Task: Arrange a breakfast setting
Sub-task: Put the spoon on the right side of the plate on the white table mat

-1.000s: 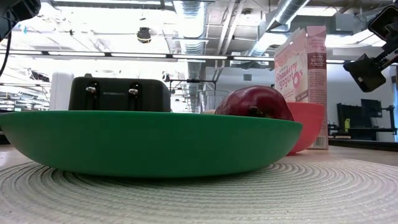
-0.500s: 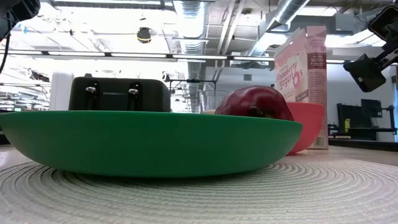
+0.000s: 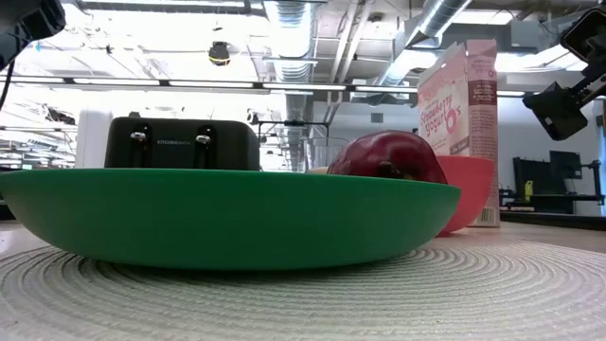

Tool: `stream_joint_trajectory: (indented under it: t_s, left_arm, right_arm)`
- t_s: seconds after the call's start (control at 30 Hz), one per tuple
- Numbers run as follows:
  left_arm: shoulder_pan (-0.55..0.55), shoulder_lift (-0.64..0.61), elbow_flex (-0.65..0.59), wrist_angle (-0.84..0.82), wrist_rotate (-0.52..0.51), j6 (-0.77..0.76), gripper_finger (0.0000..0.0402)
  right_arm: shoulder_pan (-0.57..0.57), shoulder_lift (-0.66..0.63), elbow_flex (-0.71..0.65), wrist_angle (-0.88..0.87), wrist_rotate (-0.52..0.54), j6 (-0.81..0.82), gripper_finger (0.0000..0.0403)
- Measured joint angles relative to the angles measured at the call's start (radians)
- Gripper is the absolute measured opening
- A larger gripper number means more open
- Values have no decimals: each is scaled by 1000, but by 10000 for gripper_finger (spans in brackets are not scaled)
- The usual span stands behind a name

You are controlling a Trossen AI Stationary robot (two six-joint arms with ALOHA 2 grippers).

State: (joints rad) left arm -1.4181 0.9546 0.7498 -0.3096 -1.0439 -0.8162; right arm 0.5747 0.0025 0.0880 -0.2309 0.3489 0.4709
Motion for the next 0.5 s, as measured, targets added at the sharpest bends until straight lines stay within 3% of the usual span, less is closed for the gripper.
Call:
stream_joint_trajectory:
  t_s: [0.5]
  left_arm:
    - [14,-1,235,-205,-18,99,54]
  right_arm:
    - [0,0,0,0,0,0,378]
